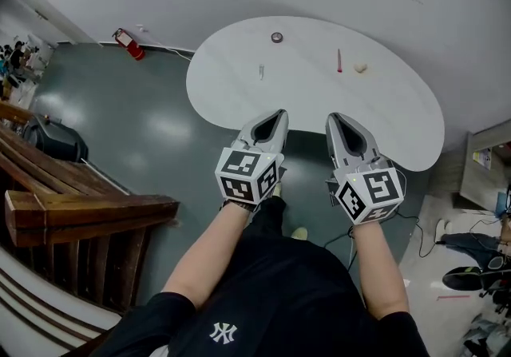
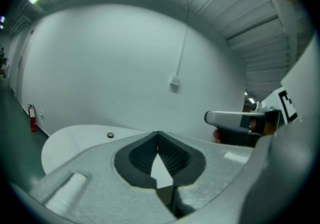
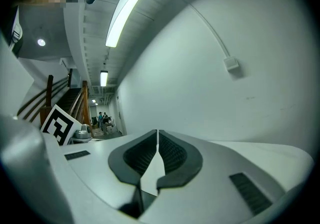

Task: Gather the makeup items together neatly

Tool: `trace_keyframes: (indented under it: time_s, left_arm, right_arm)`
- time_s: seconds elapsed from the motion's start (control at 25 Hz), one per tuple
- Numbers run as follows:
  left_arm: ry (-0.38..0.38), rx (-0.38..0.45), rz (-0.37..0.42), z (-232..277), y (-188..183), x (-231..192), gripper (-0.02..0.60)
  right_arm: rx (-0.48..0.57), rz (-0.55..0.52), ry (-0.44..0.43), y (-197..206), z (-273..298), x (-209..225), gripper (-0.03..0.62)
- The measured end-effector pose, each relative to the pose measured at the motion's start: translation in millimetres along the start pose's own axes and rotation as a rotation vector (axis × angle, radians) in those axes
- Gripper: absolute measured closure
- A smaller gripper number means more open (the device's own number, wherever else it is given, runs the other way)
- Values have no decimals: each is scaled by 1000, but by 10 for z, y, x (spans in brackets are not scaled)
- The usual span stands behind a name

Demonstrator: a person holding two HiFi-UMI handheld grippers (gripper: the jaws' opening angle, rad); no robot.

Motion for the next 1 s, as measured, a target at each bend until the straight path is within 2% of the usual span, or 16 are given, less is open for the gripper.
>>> trace_keyframes:
  time_s: [0.48, 0.72, 1.0]
  left_arm:
    - [-7, -59, 18, 761, 178, -1000, 572]
    - [-57, -110, -8, 1038, 472, -1419, 572]
    - [-152, -200, -19, 1424, 922, -1619, 572]
  right_arm:
    - [-11, 19, 40, 43, 1226, 182, 577]
    - [-53, 41, 50, 230, 1703, 221, 577]
    - [-93, 63, 27, 337, 2057, 433, 576]
Point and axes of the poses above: the fingertips, and each gripper's own axes: z forward along the fingers, x to its right, y out of its underside, the point moved 9 cm from there along -z, backward along the fingers, and after that the axes turned 11 degrees about z, right-handed, at the moved point
